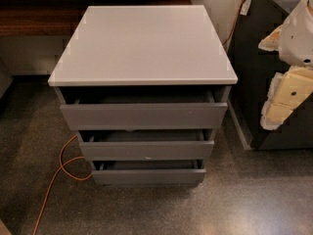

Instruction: Pick pepsi can from middle drawer and place on counter

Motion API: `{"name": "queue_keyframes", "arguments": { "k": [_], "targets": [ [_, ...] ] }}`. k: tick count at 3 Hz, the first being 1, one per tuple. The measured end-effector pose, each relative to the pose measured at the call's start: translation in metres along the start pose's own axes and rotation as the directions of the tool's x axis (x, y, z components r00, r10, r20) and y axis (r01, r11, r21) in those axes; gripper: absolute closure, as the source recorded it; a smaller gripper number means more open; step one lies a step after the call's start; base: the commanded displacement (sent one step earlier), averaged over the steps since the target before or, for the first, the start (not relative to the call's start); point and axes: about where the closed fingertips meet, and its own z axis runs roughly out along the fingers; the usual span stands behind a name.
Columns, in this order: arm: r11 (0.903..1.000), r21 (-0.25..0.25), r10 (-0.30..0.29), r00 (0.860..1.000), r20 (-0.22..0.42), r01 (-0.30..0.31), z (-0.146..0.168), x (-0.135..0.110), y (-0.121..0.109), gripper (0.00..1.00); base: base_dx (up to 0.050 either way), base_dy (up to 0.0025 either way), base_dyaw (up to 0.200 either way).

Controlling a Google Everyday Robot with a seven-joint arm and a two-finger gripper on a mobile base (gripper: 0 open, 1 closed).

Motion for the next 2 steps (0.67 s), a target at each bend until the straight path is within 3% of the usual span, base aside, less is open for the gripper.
{"name": "queue_keyframes", "arguments": {
  "k": [1,2],
  "targets": [
    [1.0000,0.000,0.000,1.000,0.000,0.000,0.000,0.000,0.000,0.00,0.000,0.00000,0.000],
    [0.9994,-0.035,0.000,0.999,0.037,0.002,0.048,-0.002,0.001,0.00,0.000,0.00000,0.000]
  ]
}}
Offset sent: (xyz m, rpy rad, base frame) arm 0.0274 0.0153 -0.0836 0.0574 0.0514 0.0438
